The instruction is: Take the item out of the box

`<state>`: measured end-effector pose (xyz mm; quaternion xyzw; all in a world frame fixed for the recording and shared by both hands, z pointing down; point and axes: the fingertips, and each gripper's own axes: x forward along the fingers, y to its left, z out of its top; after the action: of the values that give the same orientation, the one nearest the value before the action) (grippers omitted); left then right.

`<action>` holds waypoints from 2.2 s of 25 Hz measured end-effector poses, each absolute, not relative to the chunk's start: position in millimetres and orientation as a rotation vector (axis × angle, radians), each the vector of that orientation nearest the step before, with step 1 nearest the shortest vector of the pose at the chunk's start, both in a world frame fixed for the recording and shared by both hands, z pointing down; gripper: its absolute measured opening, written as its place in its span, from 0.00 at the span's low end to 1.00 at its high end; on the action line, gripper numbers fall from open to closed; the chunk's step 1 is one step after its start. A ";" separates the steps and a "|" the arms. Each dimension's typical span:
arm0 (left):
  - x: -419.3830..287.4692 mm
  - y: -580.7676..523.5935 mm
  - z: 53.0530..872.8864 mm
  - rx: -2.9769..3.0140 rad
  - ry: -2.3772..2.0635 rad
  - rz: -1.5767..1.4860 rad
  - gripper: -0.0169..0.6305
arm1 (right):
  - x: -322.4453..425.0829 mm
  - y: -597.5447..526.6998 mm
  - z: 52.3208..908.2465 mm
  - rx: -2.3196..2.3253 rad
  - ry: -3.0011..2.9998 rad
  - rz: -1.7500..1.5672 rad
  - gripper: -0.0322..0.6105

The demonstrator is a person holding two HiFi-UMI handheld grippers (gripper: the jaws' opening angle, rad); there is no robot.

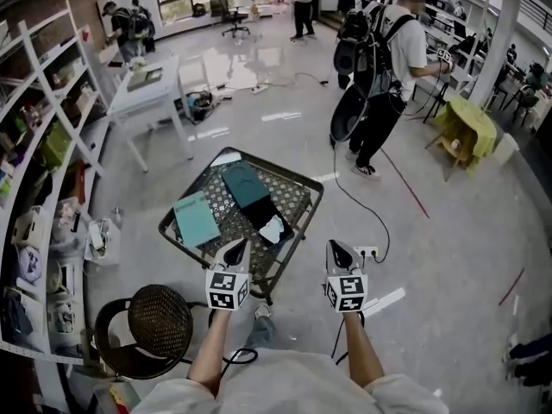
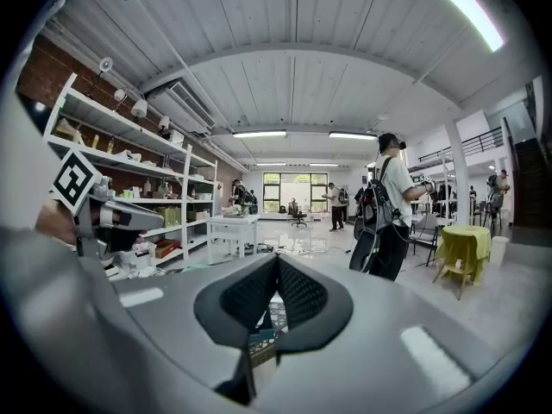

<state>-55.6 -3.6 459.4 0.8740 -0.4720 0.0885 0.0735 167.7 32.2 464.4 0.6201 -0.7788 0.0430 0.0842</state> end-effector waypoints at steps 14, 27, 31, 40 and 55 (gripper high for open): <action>-61.8 -145.2 448.9 2.682 -1.300 0.238 0.04 | 153.0 -94.2 443.4 1.923 -2.240 0.097 0.05; -68.4 -231.4 455.7 2.710 -1.215 0.237 0.04 | 142.2 -169.6 445.6 1.980 -2.174 0.096 0.05; -65.6 -245.5 464.6 2.716 -1.182 0.243 0.04 | 140.9 -178.0 451.8 1.991 -2.153 0.106 0.05; -52.6 -246.1 494.4 2.688 -1.131 0.314 0.04 | 147.4 -172.5 481.3 1.959 -2.131 0.186 0.05; -13.4 -213.9 549.8 2.564 -1.180 0.494 0.04 | 172.6 -163.6 542.7 1.752 -2.224 0.355 0.05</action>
<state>-13.4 -213.9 549.8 0.8863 -0.4079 0.1707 0.1379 172.6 -163.6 542.7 0.6075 -0.7714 0.1230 0.1437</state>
